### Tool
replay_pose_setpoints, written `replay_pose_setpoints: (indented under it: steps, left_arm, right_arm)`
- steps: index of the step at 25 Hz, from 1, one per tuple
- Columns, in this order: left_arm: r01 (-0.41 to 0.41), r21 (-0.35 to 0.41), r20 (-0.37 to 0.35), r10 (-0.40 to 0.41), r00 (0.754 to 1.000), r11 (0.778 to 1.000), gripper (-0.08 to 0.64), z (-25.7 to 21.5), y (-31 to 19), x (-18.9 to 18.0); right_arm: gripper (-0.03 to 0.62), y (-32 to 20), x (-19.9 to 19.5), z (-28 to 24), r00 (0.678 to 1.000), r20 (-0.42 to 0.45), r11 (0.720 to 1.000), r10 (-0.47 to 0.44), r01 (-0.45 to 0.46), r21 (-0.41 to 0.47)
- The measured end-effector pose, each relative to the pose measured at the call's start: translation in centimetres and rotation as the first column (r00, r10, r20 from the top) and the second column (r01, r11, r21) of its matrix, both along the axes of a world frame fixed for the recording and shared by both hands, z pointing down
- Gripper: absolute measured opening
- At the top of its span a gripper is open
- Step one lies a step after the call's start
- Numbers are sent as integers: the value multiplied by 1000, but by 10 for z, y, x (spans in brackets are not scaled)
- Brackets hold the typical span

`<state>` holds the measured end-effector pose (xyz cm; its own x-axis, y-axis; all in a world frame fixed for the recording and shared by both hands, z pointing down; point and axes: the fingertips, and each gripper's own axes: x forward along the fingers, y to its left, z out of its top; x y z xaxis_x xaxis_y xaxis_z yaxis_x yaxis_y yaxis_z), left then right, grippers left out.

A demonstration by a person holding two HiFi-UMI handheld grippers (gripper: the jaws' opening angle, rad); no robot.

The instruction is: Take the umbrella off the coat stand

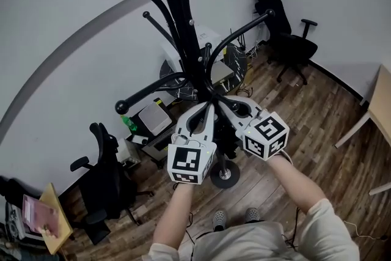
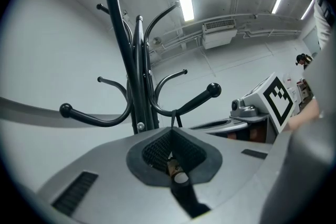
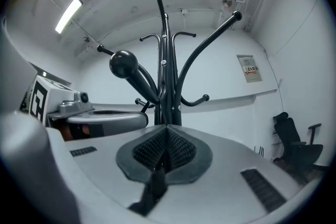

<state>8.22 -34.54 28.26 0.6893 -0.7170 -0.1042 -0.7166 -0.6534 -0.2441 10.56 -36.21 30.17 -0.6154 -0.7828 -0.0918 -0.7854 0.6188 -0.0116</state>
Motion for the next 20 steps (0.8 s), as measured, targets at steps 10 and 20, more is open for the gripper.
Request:
replay_pose_setpoints:
  steps: [10,20]
  left_arm:
    - [38,-22,-8,-38,999,999,21,-4,-4,-6]
    - [45,-4,-62,-46,997,999,21,-16,-5,-11]
  right_arm:
    - [8,0,16,-7,993,-17,991,116,-115,64]
    - [8,3,25,-17,990,-7,989,138,-137,64]
